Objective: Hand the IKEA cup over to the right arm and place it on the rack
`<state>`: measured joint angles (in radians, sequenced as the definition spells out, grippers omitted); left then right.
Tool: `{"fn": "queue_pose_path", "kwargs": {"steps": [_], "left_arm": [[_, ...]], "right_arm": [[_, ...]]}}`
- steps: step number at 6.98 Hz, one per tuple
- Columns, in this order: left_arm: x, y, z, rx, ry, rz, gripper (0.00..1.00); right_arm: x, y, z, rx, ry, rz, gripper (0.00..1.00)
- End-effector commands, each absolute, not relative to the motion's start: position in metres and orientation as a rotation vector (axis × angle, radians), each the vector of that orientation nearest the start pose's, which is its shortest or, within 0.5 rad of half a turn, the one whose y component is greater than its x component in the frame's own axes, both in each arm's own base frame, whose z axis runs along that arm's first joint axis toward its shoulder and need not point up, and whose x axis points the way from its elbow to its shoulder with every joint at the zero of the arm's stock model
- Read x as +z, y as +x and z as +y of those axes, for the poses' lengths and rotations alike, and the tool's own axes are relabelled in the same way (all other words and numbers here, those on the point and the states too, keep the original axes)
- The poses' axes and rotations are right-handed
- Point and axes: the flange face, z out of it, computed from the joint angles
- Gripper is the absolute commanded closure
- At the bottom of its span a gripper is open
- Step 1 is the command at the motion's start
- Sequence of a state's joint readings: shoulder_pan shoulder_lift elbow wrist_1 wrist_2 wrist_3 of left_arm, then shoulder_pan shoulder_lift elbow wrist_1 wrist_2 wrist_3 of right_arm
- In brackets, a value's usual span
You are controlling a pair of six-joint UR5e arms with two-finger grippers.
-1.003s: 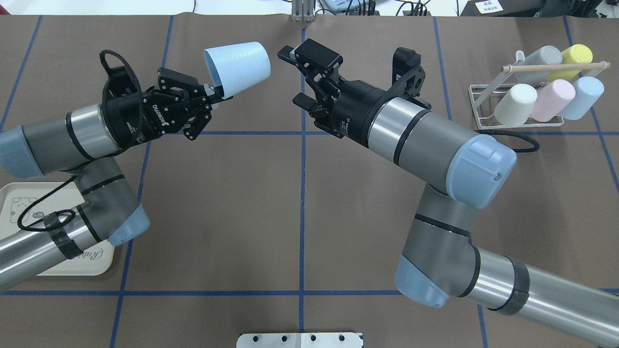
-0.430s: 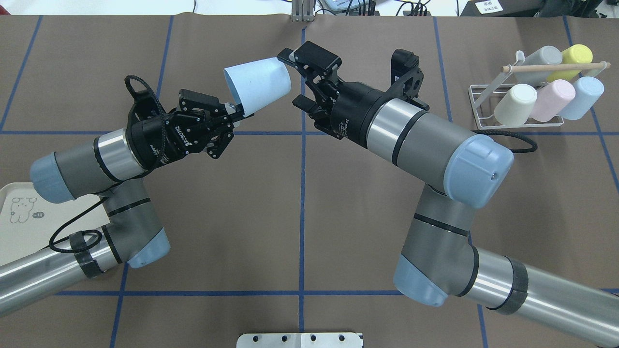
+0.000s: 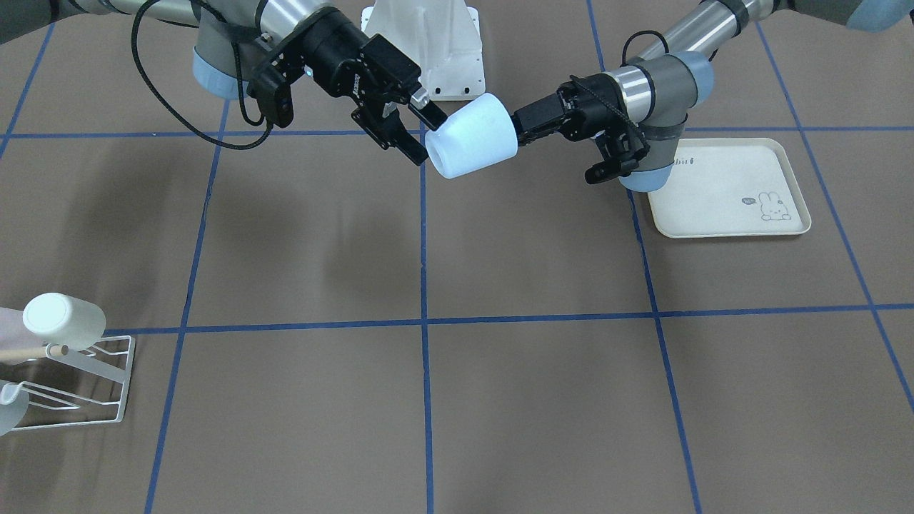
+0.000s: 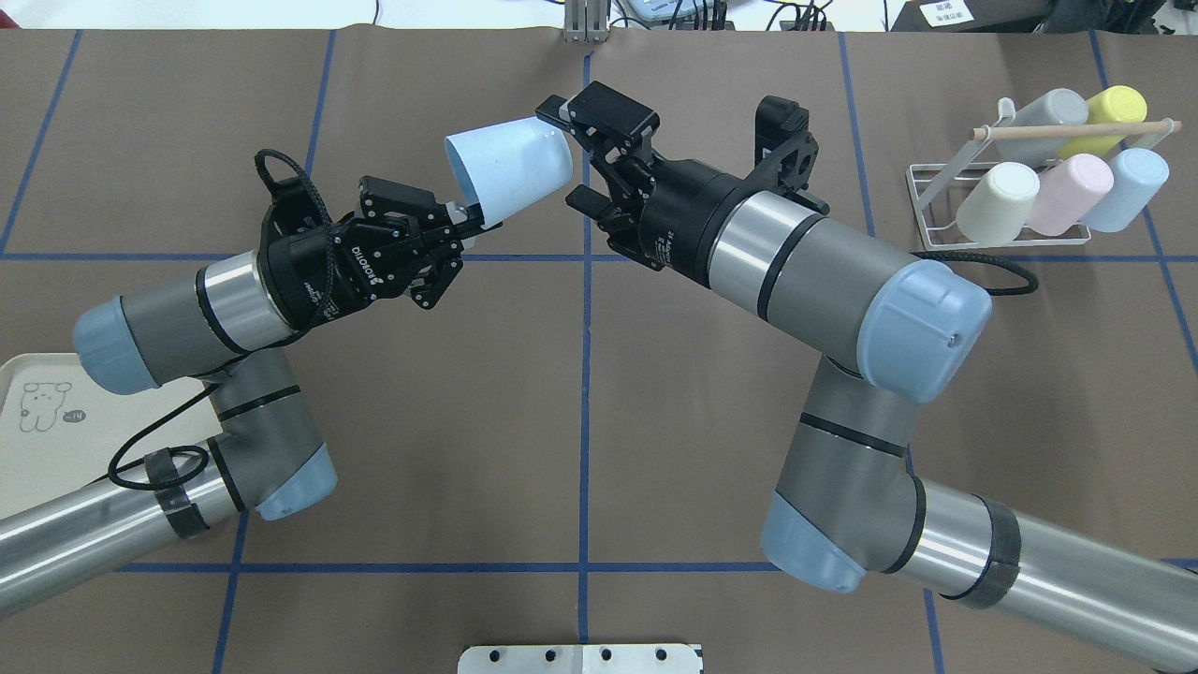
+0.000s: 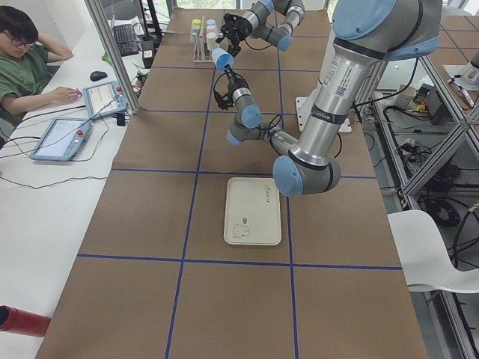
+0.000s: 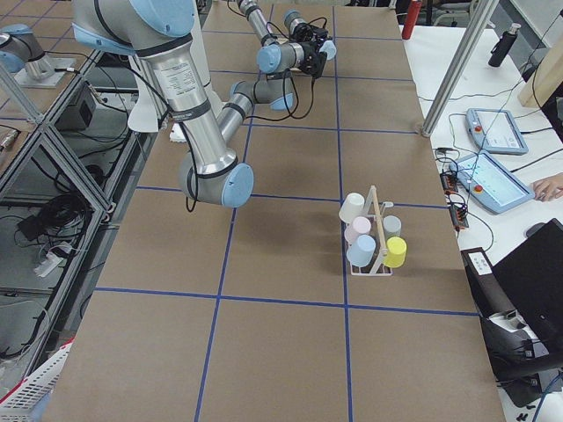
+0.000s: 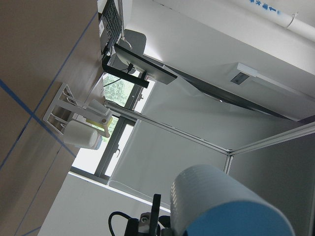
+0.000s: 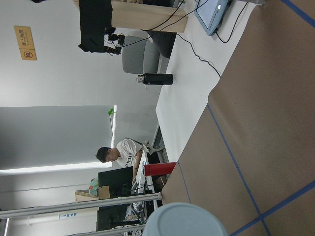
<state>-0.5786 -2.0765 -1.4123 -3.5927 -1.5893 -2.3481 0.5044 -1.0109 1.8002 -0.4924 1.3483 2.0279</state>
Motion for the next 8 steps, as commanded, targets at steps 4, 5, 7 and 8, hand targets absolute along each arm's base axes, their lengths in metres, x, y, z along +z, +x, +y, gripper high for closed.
{"fn": "queue_pose_path", "kwargs": {"steps": [4, 5, 7, 8], "left_arm": [[0.247, 0.425, -0.416, -0.620, -0.278, 2.465, 1.00], [0.240, 0.430, -0.413, -0.625, -0.285, 2.479, 1.00], [0.234, 0.438, -0.412, -0.626, -0.295, 2.478, 1.00], [0.235, 0.439, -0.412, -0.647, -0.293, 2.483, 1.00]], "right_arm": [[0.125, -0.427, -0.411, 0.857, 0.203, -1.929, 0.01], [0.125, -0.427, -0.410, 0.853, 0.199, -1.928, 0.01], [0.125, -0.427, -0.410, 0.854, 0.198, -1.930, 0.01], [0.126, -0.427, -0.410, 0.854, 0.198, -1.929, 0.03]]}}
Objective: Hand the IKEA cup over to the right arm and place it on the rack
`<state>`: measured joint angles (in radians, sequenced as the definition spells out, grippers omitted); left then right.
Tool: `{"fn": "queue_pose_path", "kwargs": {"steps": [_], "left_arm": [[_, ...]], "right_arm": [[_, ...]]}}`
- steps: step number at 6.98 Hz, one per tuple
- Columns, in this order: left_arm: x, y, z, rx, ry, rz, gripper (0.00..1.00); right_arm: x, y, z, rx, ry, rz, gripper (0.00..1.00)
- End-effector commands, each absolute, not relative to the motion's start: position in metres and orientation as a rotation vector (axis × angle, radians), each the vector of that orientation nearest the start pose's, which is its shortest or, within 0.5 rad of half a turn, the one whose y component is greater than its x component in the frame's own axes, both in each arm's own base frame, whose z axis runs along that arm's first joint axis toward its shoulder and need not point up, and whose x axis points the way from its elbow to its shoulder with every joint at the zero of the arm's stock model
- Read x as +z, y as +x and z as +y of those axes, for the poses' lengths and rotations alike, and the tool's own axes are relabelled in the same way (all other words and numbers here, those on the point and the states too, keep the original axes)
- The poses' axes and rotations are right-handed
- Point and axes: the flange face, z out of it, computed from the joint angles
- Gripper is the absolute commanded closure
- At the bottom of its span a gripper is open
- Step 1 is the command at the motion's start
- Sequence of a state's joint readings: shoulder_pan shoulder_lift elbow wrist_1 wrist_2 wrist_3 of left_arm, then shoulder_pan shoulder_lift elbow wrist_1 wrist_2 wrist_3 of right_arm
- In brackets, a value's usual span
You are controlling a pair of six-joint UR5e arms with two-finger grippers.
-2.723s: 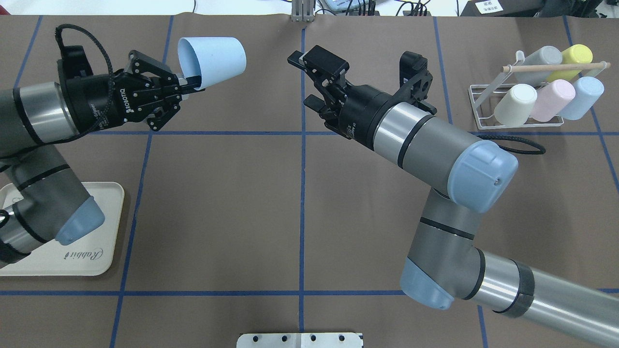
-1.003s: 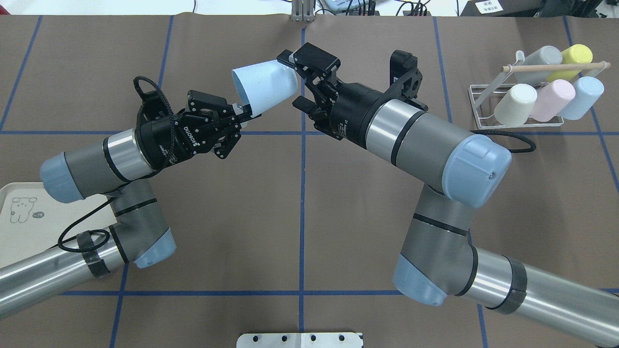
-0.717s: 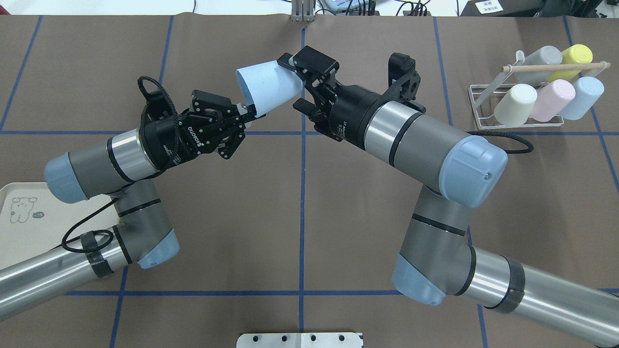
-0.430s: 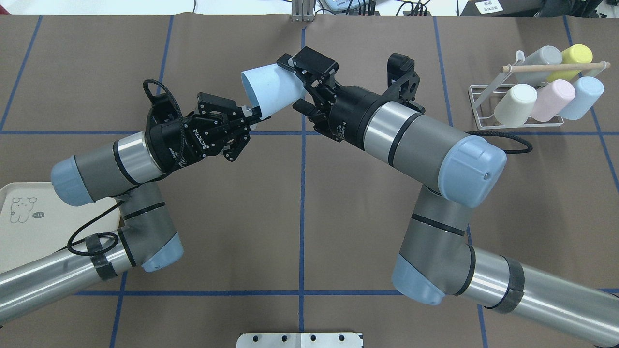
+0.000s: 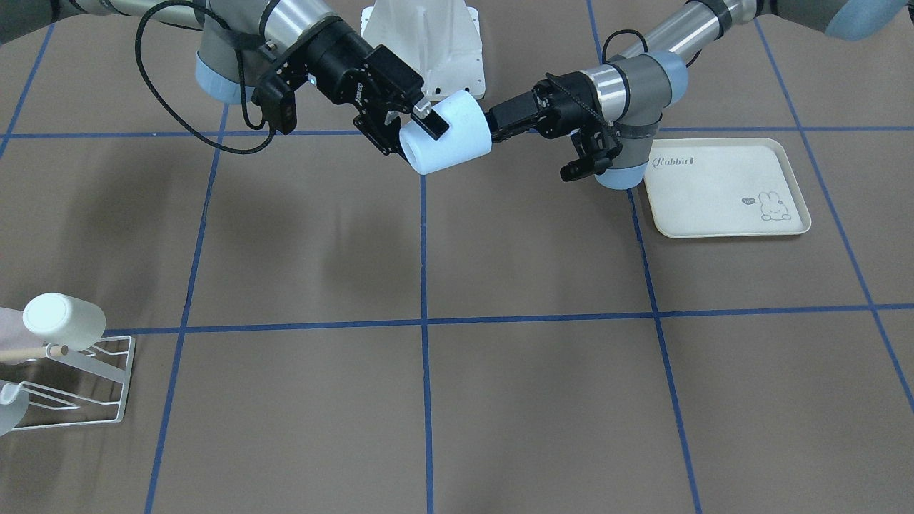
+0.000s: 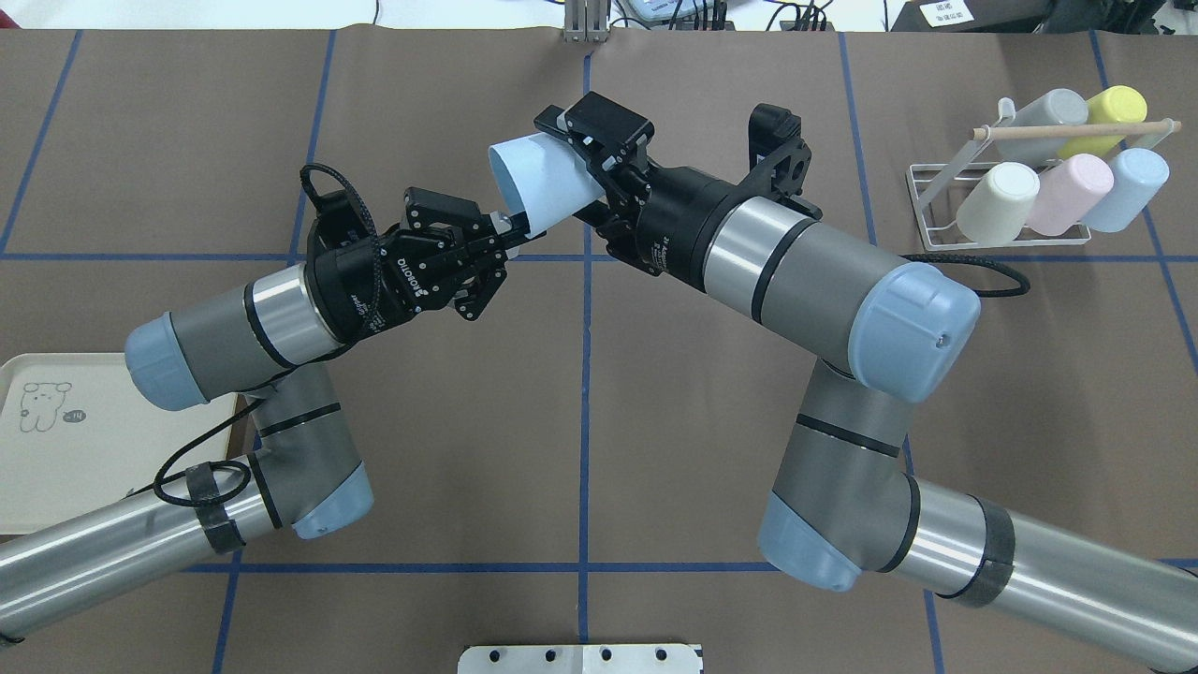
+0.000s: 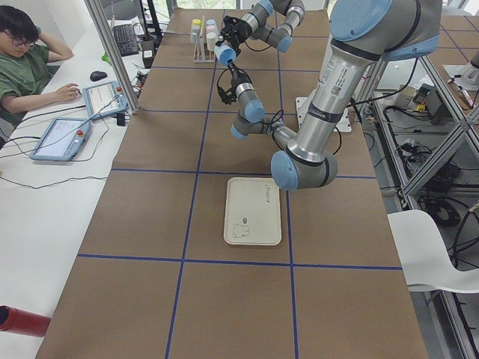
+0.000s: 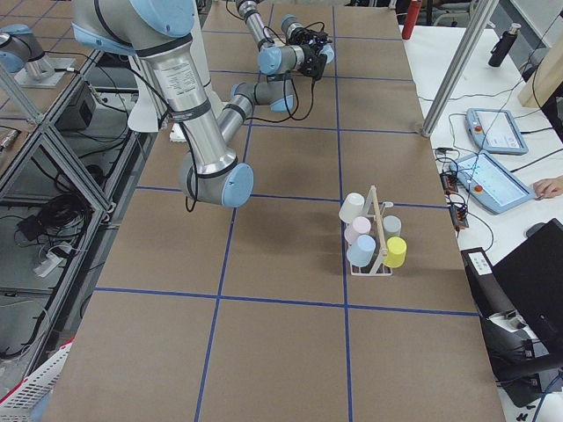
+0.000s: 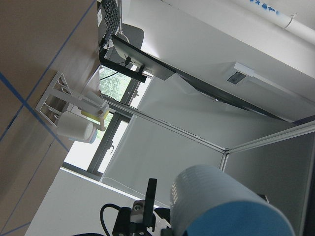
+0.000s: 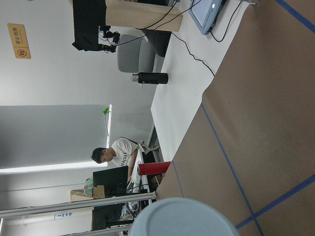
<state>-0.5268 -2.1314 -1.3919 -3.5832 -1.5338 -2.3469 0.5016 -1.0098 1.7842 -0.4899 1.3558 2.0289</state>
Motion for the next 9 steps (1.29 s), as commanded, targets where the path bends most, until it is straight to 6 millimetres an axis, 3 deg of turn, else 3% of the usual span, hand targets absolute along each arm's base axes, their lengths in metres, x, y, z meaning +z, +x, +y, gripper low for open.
{"fn": "queue_pose_path", "kwargs": {"steps": [1, 2, 3, 5, 7, 9], "left_arm": [[0.236, 0.443, -0.410, -0.673, -0.294, 2.487, 1.00], [0.238, 0.443, -0.410, -0.677, -0.293, 2.484, 1.00], [0.241, 0.440, -0.415, -0.682, -0.269, 2.478, 0.01], [0.243, 0.431, -0.423, -0.690, -0.242, 2.480, 0.00], [0.256, 0.421, -0.428, -0.695, -0.225, 2.466, 0.00], [0.262, 0.402, -0.448, -0.694, -0.170, 2.436, 0.00]], "right_arm": [[0.124, -0.427, -0.410, 0.853, 0.198, -1.932, 0.10], [0.125, -0.426, -0.410, 0.872, 0.170, -1.940, 0.61], [0.125, -0.425, -0.410, 0.875, 0.168, -1.941, 1.00], [0.125, -0.415, -0.420, 0.888, 0.194, -1.942, 1.00], [0.134, -0.393, -0.443, 0.908, 0.286, -1.913, 1.00], [0.170, -0.347, -0.490, 0.927, 0.502, -1.778, 1.00]]}}
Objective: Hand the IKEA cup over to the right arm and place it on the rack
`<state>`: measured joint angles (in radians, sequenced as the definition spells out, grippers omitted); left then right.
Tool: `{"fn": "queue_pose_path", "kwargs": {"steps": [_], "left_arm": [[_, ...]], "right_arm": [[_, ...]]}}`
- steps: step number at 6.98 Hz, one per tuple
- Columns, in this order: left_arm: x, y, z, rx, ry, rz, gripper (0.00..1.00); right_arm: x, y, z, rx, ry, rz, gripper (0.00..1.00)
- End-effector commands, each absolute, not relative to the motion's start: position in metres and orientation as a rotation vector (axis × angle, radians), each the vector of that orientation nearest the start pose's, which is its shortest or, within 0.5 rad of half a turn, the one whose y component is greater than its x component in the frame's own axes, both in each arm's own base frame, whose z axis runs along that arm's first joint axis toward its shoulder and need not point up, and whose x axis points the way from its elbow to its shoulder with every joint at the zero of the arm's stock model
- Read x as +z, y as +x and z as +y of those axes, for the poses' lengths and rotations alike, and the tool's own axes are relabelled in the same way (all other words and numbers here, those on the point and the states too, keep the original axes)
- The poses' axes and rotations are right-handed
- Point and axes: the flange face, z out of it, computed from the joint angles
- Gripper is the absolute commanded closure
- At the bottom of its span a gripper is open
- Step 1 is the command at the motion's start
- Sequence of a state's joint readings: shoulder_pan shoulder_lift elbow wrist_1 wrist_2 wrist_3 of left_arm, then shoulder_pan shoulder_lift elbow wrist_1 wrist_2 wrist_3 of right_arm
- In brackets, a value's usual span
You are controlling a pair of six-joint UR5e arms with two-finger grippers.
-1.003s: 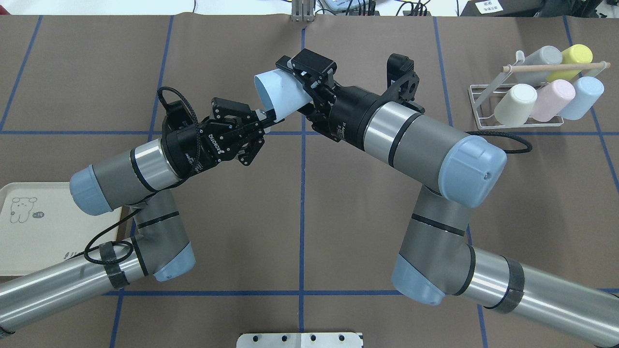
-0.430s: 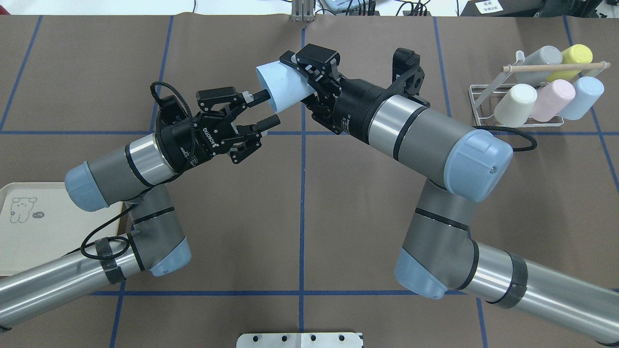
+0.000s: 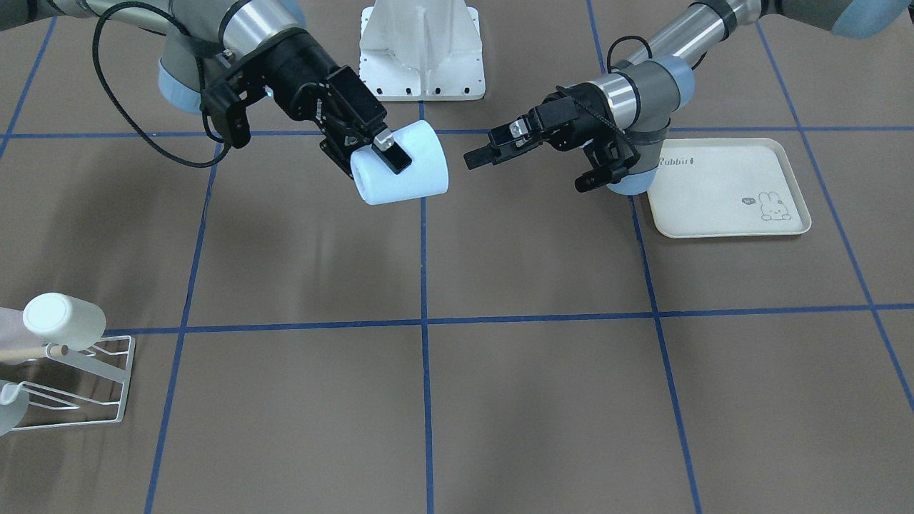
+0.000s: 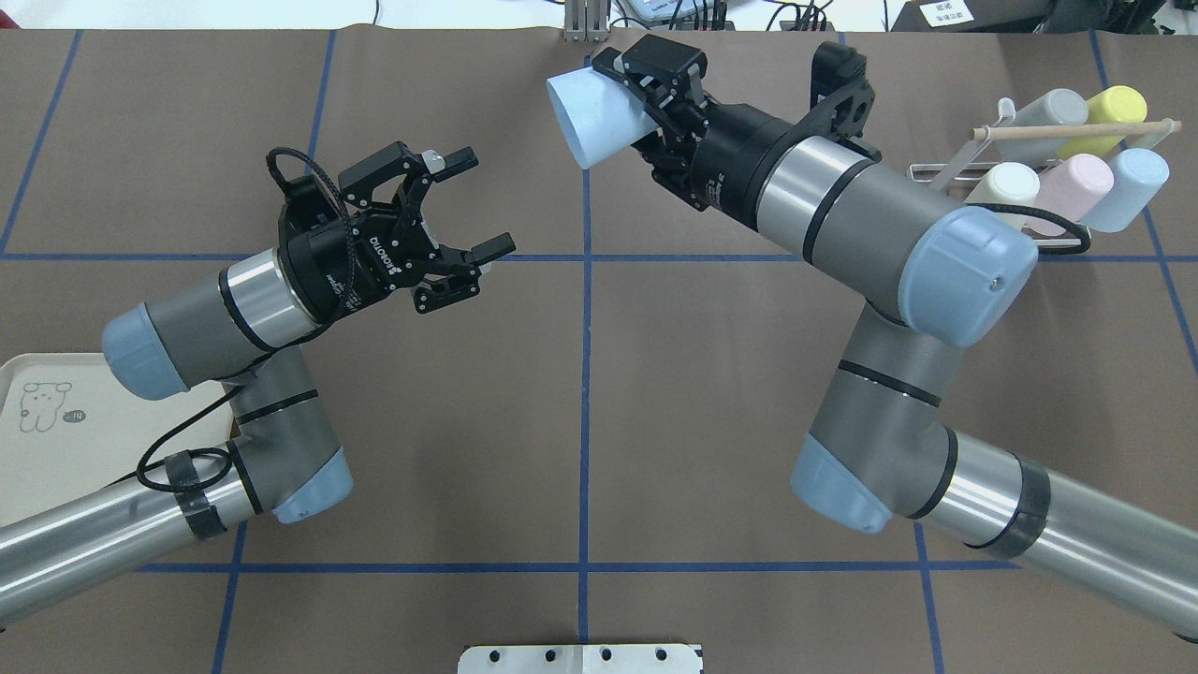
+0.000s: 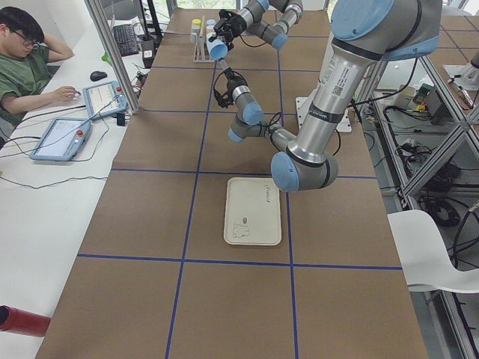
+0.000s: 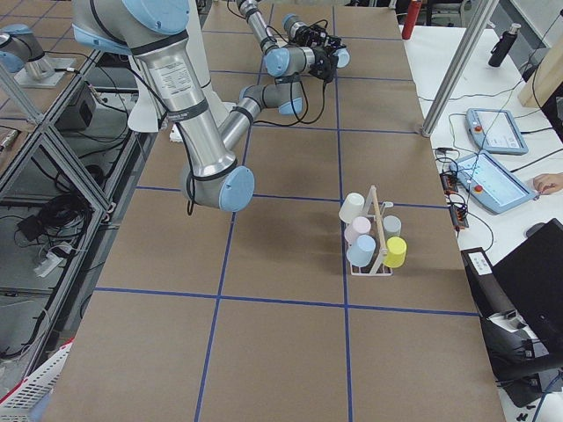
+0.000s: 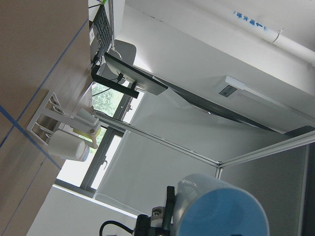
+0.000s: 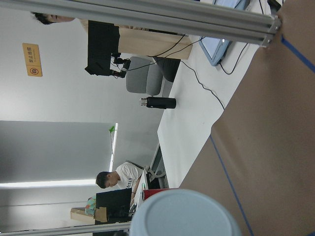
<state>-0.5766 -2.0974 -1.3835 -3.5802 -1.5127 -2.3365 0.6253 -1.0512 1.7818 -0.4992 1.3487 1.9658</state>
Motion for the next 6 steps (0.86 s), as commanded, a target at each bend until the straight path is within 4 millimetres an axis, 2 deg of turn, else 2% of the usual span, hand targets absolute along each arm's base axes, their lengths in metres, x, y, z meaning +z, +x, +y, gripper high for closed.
{"fn": "queue_pose_path", "kwargs": {"steps": [1, 2, 3, 4, 6], "left_arm": [[0.255, 0.380, -0.480, -0.670, 0.014, 2.305, 0.00], [0.264, 0.371, -0.481, -0.553, 0.205, 2.162, 0.00], [0.280, 0.354, -0.481, -0.525, 0.353, 2.024, 0.00], [0.289, 0.328, -0.488, -0.541, 0.454, 1.843, 0.00], [0.306, 0.283, -0.461, -0.404, 0.580, 1.444, 0.00]], "right_arm": [[0.178, -0.324, -0.518, 0.915, 0.628, -1.640, 1.00], [0.183, -0.308, -0.540, 0.880, 0.730, -1.467, 1.00], [0.192, -0.297, -0.556, 0.858, 0.836, -1.297, 1.00], [0.203, -0.294, -0.568, 0.812, 0.948, -1.080, 1.00], [0.226, -0.295, -0.584, 0.793, 1.025, -0.830, 1.00]]}}
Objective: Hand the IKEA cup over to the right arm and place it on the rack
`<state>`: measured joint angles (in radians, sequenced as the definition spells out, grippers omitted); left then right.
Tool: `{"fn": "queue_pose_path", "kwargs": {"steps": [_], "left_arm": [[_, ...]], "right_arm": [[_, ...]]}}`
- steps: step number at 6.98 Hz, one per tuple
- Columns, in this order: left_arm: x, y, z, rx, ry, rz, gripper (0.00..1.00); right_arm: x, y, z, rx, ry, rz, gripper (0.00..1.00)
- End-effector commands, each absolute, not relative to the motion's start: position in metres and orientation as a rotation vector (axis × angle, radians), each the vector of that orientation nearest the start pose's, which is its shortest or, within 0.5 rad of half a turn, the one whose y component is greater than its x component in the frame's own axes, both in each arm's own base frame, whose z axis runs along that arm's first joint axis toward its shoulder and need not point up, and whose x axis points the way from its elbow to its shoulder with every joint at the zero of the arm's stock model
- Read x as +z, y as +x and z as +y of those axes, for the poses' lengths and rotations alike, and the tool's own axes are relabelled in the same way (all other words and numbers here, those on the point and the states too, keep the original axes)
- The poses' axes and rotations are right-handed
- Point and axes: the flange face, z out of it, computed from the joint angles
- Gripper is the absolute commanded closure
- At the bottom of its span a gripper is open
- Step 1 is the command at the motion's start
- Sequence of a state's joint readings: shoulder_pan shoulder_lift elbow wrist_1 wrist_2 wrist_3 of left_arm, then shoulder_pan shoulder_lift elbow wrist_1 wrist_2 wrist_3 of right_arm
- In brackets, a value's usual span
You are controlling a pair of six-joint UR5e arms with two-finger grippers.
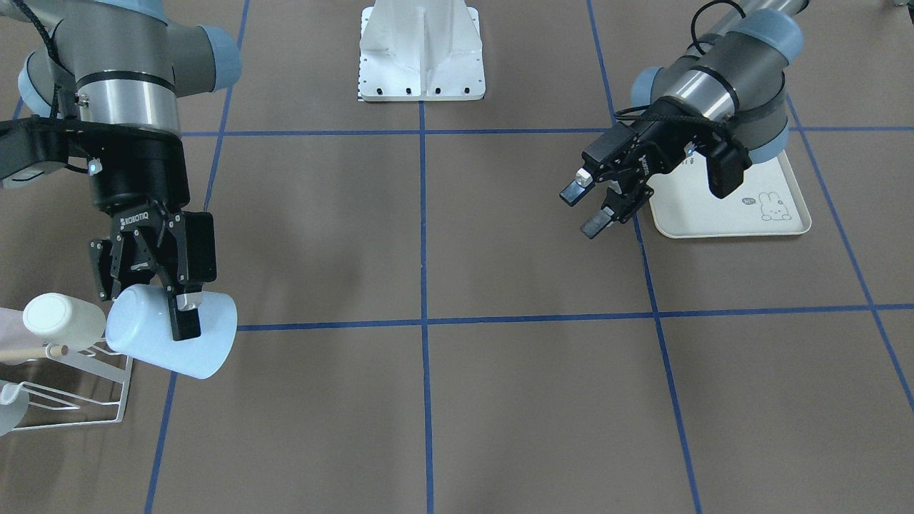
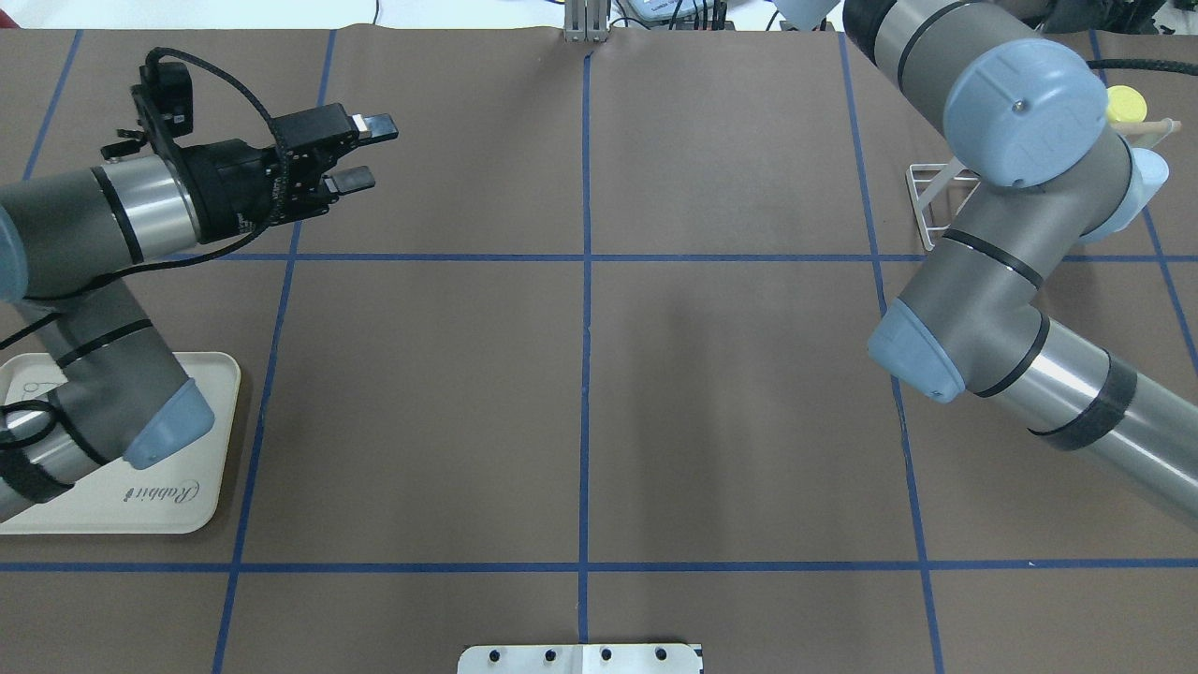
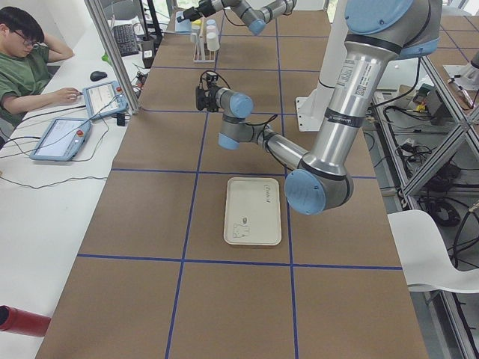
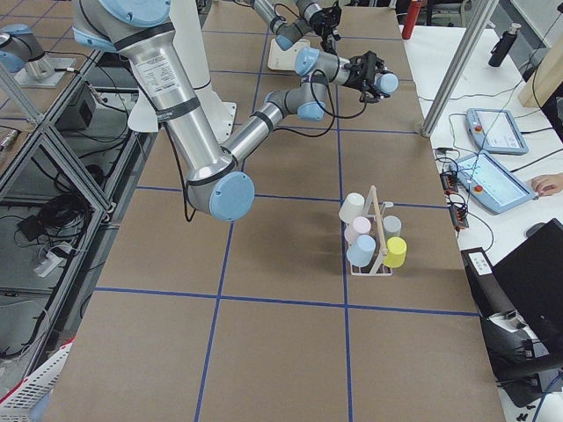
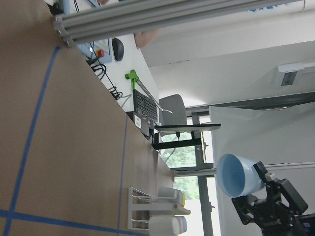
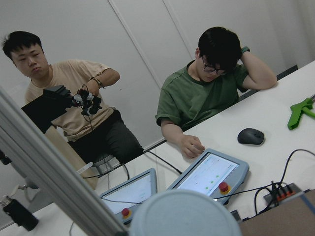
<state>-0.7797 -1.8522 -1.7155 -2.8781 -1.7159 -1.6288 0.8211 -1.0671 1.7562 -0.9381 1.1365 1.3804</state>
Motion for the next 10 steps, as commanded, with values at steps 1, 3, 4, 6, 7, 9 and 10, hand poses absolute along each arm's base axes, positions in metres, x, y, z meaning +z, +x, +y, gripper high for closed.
{"fn": "queue_pose_path", "kwargs": {"steps": [1, 3, 4, 6, 7, 9, 10], "left_arm": [[0.321, 0.246, -0.460, -0.326, 0.552, 1.230, 0.00], [0.357, 0.166, -0.476, -0.165, 0.512, 0.996, 0.00], [0.392, 0.145, -0.466, -0.094, 0.504, 0.929, 0.00], [0.443, 0.089, -0.457, 0.024, 0.401, 0.829, 0.00], [0.457, 0.065, -0.459, 0.090, 0.352, 0.788, 0.00], [0.475, 0.059, -0.459, 0.160, 0.289, 0.734, 0.00], [0.477, 0.058, -0.457, 0.160, 0.284, 0.734, 0.00]], "right_arm": [[0.249, -0.303, -0.595, 0.744, 1.032, -0.736, 1.00], [0.287, -0.299, -0.621, 0.689, 1.057, -0.574, 1.00], [0.306, -0.277, -0.642, 0.661, 1.062, -0.484, 1.00], [0.342, -0.250, -0.669, 0.635, 1.032, -0.387, 1.00], [0.353, -0.249, -0.675, 0.619, 1.040, -0.383, 1.00], [0.404, -0.253, -0.681, 0.609, 1.033, -0.413, 1.00], [0.414, -0.252, -0.674, 0.589, 1.031, -0.452, 1.00]]}}
